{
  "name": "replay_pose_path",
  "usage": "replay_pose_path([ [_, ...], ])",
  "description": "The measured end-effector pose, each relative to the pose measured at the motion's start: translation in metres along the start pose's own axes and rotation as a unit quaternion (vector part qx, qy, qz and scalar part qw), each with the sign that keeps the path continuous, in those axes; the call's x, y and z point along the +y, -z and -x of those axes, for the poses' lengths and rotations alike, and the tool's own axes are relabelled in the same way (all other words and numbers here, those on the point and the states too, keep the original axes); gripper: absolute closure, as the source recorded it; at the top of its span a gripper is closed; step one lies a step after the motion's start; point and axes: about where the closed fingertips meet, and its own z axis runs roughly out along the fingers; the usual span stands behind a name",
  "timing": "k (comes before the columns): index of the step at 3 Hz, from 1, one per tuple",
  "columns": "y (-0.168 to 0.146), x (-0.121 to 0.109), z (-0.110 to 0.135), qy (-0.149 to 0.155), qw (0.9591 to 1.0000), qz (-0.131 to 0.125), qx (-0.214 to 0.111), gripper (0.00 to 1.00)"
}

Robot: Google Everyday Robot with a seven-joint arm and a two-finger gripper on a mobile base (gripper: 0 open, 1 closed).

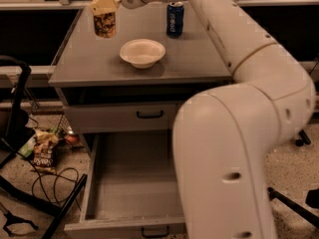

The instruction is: Pick orange can from middle drawer and place on counter

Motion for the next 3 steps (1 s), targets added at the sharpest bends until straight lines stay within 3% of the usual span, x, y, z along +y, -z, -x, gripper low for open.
replay_pose_path([
  [1, -0.052, -0.003, -0.016, -0.042, 0.9985, -0.004, 0.035, 1.00],
  [2, -0.089, -0.004, -0.037, -0.071, 0.9936, -0.015, 0.086, 1.00],
  [3, -0.111, -0.012, -0.055, -0.074, 0.9885, -0.044, 0.124, 1.00],
])
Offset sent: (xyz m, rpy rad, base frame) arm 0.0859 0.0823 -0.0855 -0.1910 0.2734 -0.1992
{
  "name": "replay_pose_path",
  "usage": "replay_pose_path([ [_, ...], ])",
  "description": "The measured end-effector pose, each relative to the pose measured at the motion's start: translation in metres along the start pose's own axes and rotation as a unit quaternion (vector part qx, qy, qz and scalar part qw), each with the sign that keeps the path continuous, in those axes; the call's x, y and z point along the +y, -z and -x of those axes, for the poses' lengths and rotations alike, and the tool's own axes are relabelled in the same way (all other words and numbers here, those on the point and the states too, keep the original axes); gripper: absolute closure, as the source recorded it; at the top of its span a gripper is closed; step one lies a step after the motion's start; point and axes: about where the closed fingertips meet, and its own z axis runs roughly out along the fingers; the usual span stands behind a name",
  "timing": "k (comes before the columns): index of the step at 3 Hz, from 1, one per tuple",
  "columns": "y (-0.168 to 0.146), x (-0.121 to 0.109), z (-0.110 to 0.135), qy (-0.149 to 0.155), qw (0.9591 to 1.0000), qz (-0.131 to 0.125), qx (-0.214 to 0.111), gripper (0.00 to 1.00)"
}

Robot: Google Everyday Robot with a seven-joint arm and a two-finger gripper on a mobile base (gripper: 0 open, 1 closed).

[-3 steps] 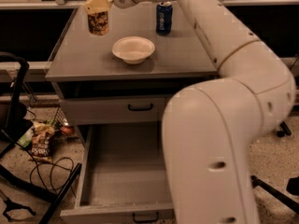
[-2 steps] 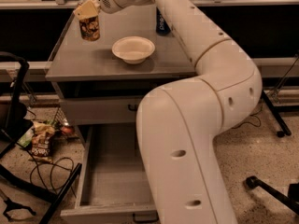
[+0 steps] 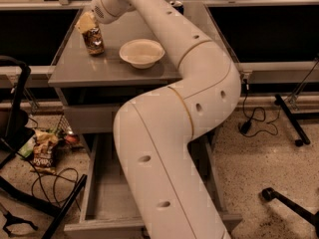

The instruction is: Pick orange can from middle drawer and place on counter

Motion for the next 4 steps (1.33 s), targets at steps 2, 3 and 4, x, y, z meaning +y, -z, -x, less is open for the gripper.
replay_pose_path([
  [2, 0.0002, -0.0016, -0.0013, -0.001, 1.0000, -0.002, 0.002, 0.57],
  [3, 0.0002, -0.0016, -0.0013, -0.001, 1.0000, -0.002, 0.002, 0.36],
  [4, 0.0001, -0.0015, -0.0013, -0.002, 1.0000, -0.002, 0.002, 0.11],
])
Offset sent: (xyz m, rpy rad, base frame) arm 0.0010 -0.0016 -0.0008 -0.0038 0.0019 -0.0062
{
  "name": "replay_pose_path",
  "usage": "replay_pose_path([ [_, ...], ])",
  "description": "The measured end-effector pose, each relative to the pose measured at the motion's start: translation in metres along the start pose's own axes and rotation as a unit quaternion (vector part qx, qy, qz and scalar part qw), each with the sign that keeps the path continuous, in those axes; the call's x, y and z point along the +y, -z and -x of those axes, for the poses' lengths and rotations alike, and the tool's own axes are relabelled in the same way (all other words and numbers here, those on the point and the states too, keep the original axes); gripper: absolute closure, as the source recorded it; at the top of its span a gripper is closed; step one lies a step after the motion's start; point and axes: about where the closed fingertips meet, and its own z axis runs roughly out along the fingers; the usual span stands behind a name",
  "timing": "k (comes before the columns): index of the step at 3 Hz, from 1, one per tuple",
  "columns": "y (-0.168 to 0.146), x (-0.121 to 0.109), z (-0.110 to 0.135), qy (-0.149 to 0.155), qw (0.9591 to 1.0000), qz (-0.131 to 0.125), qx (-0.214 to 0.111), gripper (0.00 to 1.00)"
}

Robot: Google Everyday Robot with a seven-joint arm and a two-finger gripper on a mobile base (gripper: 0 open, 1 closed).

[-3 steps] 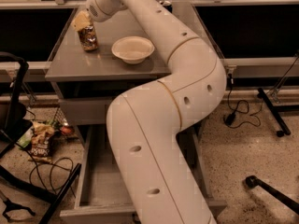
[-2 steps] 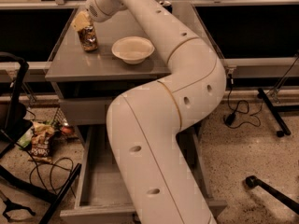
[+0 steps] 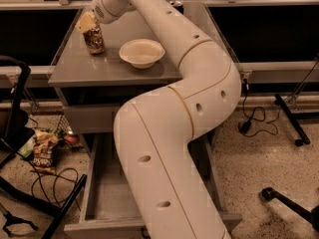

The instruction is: Pick orange can from middle drawer and place on counter

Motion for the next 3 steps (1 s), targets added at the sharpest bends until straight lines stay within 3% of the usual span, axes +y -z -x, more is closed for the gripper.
replay_pose_path([
  [1, 0.000, 0.000, 0.000, 0.000, 1.0000, 0.000, 0.000, 0.00],
  [2, 0.000, 0.000, 0.000, 0.000, 1.0000, 0.000, 0.000, 0.00],
  [3, 0.015, 0.003, 0.007, 0.011, 0.9994, 0.026, -0.019, 0.00],
])
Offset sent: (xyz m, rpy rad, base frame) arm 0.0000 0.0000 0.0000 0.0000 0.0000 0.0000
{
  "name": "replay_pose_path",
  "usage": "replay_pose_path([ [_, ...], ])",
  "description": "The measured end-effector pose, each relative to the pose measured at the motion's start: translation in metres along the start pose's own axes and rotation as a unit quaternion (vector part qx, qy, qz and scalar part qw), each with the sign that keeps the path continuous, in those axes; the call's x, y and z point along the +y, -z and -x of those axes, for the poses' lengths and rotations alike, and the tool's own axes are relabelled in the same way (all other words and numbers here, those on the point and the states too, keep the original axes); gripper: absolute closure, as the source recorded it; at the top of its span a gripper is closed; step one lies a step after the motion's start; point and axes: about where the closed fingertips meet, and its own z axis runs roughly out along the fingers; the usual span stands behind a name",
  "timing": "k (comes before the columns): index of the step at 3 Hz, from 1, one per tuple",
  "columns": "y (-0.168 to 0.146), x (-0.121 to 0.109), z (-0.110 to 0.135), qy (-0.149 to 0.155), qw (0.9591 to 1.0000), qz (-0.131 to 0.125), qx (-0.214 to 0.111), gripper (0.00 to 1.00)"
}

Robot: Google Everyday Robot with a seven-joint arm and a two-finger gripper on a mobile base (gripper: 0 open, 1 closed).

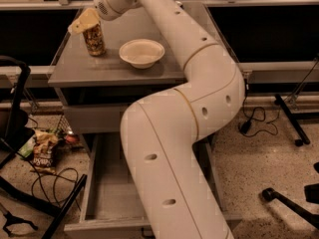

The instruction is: Pick orange can from middle drawer and place on counter

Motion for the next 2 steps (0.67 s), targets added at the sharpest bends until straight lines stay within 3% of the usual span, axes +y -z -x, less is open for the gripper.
replay_pose_path([
  [1, 0.058, 0.005, 0.021, 0.040, 0.9991, 0.012, -0.004, 0.00],
  [2, 0.127, 0.020, 0.040, 0.087, 0.9959, 0.012, 0.022, 0.00],
])
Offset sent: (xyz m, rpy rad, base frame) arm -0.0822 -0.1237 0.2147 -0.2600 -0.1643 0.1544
